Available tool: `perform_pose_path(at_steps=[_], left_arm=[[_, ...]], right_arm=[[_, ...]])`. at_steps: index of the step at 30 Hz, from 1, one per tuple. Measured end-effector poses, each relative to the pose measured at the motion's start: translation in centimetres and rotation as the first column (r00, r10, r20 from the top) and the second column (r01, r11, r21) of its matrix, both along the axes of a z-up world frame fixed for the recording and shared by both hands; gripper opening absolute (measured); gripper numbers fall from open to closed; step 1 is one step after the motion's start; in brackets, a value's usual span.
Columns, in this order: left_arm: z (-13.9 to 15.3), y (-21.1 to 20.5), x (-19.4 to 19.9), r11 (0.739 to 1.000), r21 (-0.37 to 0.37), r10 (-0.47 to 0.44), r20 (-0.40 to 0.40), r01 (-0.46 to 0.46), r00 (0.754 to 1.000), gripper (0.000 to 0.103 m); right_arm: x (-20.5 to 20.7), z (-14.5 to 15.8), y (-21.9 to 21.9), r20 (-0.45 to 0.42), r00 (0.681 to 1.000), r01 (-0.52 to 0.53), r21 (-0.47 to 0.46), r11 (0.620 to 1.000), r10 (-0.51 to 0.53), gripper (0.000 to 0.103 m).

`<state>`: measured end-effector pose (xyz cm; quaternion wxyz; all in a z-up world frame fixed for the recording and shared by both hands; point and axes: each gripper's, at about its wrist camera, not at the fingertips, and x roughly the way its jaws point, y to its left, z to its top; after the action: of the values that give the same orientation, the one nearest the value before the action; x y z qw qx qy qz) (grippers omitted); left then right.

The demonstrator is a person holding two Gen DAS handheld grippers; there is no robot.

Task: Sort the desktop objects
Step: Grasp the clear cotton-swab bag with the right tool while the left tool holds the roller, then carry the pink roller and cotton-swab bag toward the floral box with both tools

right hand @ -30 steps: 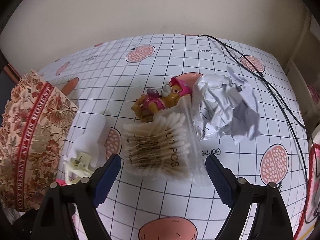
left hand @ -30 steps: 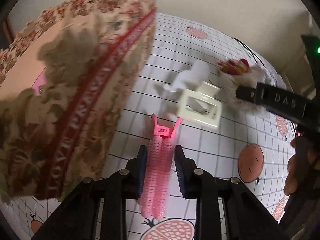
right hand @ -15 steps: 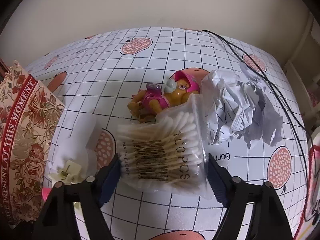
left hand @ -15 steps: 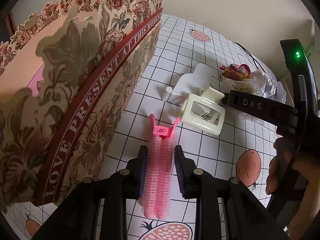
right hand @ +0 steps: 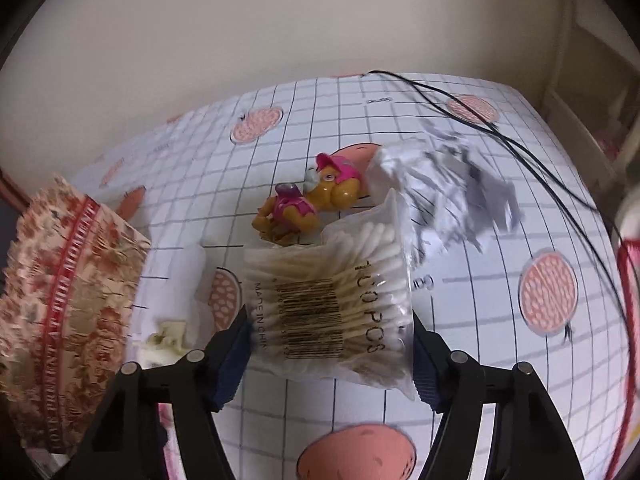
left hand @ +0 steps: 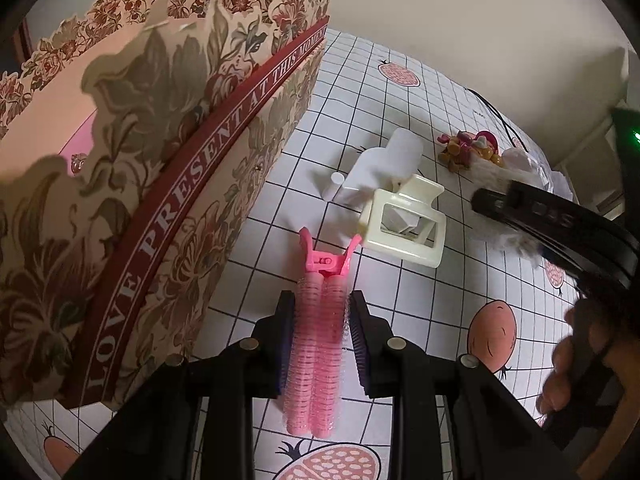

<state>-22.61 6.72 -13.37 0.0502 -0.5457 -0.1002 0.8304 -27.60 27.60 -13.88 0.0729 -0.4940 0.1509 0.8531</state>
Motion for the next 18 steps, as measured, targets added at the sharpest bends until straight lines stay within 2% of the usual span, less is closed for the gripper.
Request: perform_pose_path(at_steps=[6, 10, 18], left_arm=[[0.0, 0.1, 0.2, 1.000, 0.000, 0.010, 0.007, -0.010, 1.000, 0.028], [0.4, 0.5, 0.4, 1.000, -0.003, 0.006, 0.001, -0.006, 1.000, 0.028], [3.5, 1.2, 1.3, 1.000, -0.011, -0.009, -0.081, 0.008, 0.997, 0.028]], right_arm=[[3.6, 1.4, 0.7, -0.063, 0.995, 0.074, -0.079, 0.994, -0.079, 0.072], [5.4, 2.4, 0.9, -0.093, 0.990, 0.096, -0.091, 0.991, -0.104, 0.072], [7.3, 4.7, 0.9, -0.135, 0.982, 0.113, -0.129, 0.985, -0.130, 0.072]])
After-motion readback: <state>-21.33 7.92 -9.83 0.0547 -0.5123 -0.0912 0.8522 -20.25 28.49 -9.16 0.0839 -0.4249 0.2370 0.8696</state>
